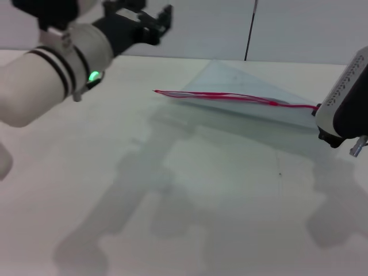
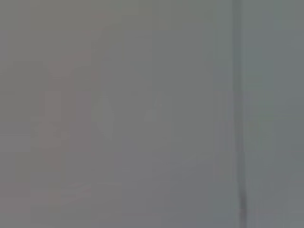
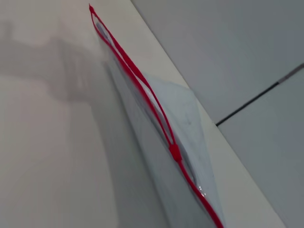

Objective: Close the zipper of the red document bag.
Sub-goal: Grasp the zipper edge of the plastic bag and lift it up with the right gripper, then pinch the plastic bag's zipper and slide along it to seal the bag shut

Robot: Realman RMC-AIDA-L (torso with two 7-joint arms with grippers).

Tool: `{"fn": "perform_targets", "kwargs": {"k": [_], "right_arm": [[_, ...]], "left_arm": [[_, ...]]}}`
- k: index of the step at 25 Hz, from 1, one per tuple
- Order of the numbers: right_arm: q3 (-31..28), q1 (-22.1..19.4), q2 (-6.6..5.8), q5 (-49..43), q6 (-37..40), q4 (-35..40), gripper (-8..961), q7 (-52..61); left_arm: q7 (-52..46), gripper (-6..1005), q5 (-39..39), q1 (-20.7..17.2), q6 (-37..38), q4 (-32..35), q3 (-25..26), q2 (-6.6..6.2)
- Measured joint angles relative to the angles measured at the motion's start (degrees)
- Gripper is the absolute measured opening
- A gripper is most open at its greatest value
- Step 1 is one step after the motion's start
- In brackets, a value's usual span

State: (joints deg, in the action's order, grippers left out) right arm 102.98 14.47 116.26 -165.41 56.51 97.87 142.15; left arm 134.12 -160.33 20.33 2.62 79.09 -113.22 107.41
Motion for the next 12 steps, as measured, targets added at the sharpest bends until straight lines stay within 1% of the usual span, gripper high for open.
{"fn": "perform_targets", "kwargs": {"k": [2, 5, 9, 10, 12], "right_arm": [[-0.3, 0.1, -0.04, 0.0, 0.3, 0.0, 49, 0.0], [-0.6, 0.2, -0.06, 0.0, 0.5, 0.4, 46, 0.0], [-1.0, -0.3, -0.07, 0.0, 0.5, 1.9, 46, 0.0], [-1.0, -0.3, -0.07, 0.0, 0.6, 2.0, 46, 0.0], [-1.0, -0.4, -0.07, 0.0, 0.7, 2.0, 46, 0.0]], "left_arm": [[-0.2, 523, -0.7, 1.7, 1.1, 0.4, -2.9, -1.75], [0.2, 523, -0.8, 3.2, 2.7, 1.4, -6.5, -3.38], [1.2, 523, -0.8, 5.6, 6.6, 2.7, -11.0, -5.07], [1.8, 523, -1.2, 6.3, 8.4, 3.2, -12.0, -5.47], [4.7, 523, -2.7, 7.9, 13.1, 4.2, -13.8, -5.82]]}}
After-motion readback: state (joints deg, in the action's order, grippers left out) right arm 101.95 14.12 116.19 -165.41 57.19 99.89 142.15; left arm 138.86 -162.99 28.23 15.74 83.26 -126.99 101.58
